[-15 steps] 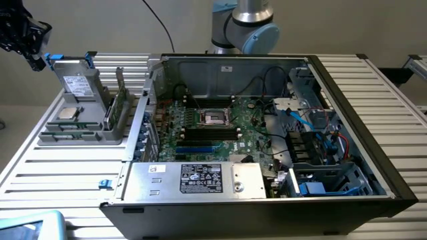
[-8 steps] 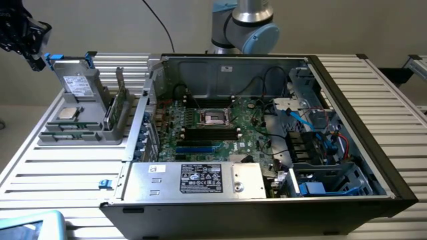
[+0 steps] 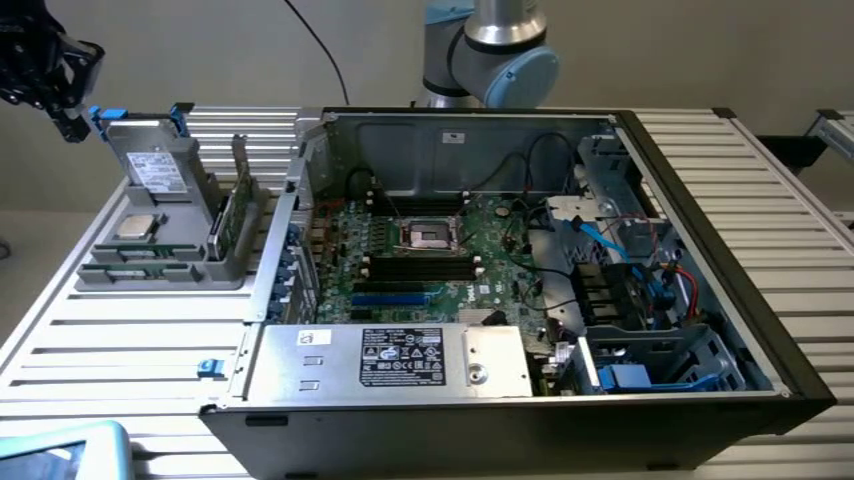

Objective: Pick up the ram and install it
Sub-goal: 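Pick up the ram and move it above insertion slot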

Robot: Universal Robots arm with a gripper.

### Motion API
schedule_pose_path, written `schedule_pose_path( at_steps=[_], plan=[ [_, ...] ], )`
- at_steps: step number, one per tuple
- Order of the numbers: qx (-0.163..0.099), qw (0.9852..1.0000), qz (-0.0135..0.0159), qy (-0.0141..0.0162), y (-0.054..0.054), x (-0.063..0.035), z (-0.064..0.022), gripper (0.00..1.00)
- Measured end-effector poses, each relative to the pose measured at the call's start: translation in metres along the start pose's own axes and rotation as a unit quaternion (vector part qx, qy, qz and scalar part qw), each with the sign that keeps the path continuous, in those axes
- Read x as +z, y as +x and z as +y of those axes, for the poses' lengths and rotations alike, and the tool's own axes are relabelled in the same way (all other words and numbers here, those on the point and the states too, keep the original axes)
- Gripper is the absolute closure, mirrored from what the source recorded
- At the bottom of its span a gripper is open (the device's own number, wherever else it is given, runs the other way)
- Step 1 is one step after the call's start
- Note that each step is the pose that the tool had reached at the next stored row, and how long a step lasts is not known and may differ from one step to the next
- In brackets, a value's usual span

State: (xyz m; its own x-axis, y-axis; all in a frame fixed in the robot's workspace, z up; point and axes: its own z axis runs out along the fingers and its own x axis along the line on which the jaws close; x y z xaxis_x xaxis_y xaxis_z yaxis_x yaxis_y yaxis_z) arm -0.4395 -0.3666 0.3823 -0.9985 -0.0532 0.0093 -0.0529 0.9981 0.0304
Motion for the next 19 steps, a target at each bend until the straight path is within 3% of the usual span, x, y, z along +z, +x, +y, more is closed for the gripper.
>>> schedule_pose_path(
  at_steps=[5, 10, 15, 19],
  plan=[
    [-0.046, 0.999, 0.0014, 0.0005, 0.0, 0.0, 0.0, 0.89],
    [-0.091, 0.9958, 0.0028, 0.0009, 0.0, 0.0, 0.0, 0.89],
    [-0.136, 0.9907, 0.0042, 0.0013, 0.0, 0.0001, 0.0, 0.89],
    [-0.172, 0.9851, 0.0053, 0.0016, 0.0, 0.0001, 0.0, 0.89]
  ],
)
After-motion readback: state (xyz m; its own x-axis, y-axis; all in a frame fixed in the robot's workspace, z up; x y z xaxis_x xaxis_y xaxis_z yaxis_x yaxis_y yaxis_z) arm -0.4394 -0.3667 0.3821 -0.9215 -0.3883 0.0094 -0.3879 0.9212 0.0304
